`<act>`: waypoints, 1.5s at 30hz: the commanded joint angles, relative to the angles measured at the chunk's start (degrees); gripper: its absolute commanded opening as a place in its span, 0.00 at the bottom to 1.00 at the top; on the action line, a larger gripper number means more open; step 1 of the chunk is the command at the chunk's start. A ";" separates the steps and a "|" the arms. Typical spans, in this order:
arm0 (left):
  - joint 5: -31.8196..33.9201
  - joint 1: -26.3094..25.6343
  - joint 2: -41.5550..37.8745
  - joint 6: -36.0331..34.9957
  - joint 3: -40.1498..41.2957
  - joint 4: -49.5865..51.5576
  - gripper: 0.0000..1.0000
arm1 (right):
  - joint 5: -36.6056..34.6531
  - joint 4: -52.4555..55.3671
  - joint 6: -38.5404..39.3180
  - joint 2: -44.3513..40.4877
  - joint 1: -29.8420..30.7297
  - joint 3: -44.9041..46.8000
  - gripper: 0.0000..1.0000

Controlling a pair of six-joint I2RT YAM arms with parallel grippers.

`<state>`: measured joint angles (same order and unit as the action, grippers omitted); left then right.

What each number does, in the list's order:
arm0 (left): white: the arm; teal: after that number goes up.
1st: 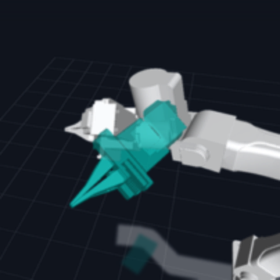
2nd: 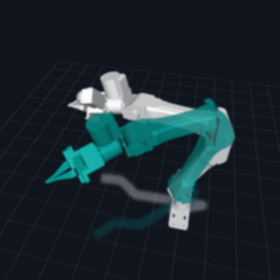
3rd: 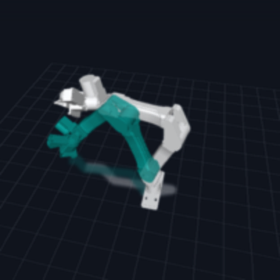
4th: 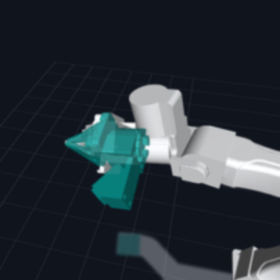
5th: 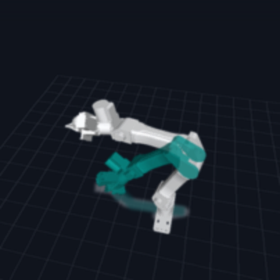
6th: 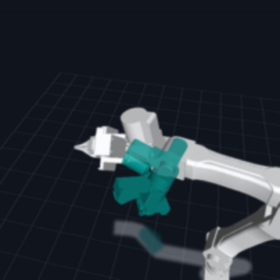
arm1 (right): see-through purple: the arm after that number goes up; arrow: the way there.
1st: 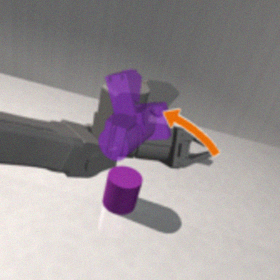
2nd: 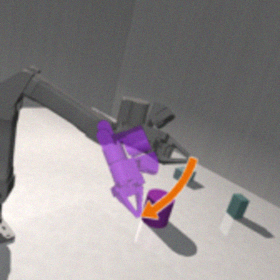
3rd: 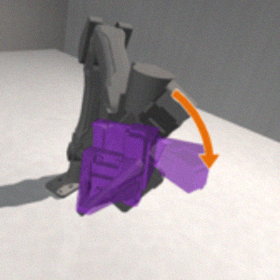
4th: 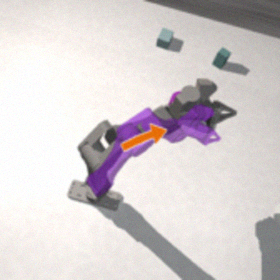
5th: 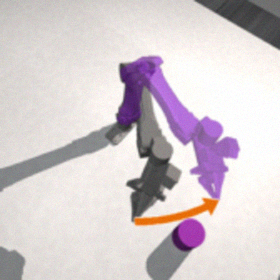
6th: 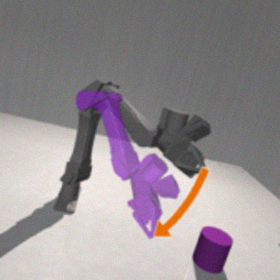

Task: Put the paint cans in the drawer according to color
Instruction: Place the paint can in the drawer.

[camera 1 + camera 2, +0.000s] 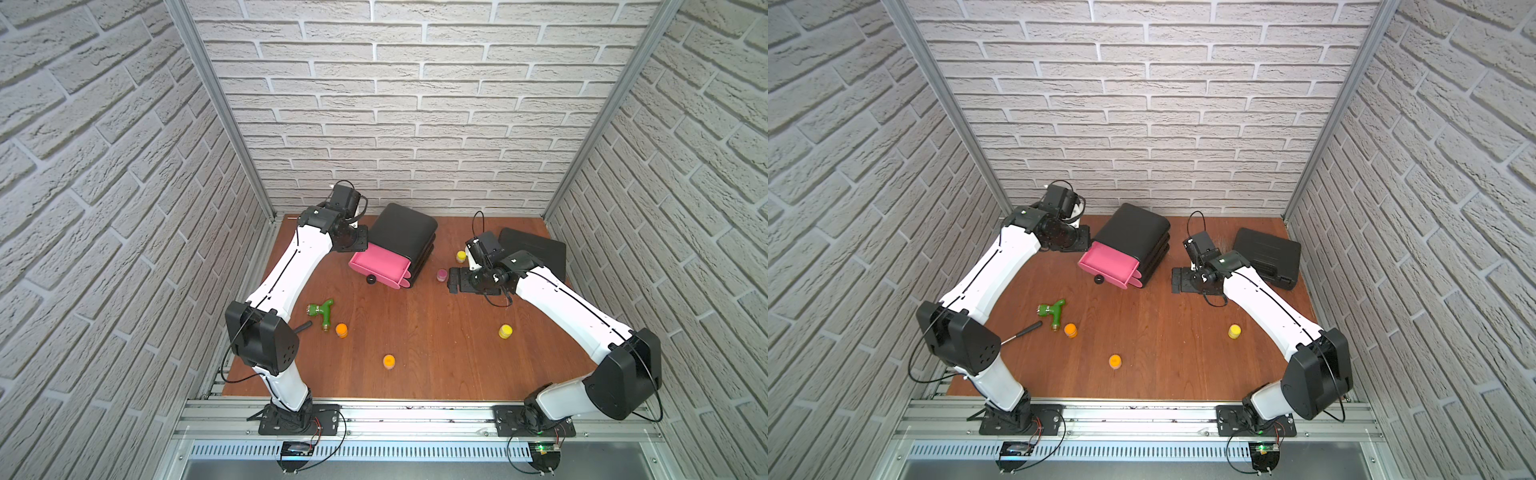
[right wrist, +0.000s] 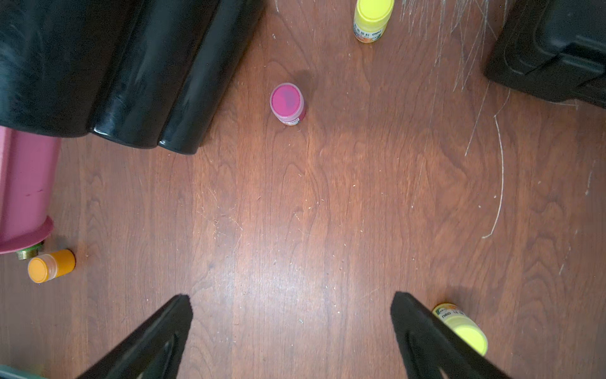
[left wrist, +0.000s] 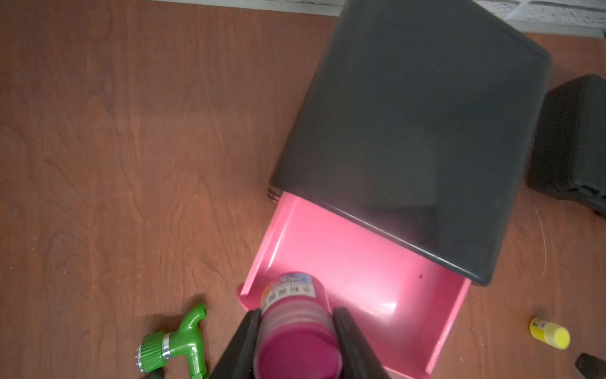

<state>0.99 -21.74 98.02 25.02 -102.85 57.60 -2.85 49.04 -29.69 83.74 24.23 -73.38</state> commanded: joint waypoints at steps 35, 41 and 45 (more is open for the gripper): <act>-5.08 -1.09 8.15 1.06 1.34 -6.09 0.45 | -4.32 -0.54 -1.10 -1.20 0.38 0.02 0.99; -4.69 -0.75 6.33 1.09 1.33 -6.54 0.48 | -4.34 -1.54 -1.26 0.36 0.39 -0.79 1.00; -4.99 0.15 3.63 2.55 1.06 -6.54 0.47 | -5.31 -3.64 -0.22 2.40 0.29 -0.97 1.00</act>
<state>-3.70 -22.39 105.93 26.63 -101.47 52.27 -6.74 48.27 -30.20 84.84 24.23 -72.97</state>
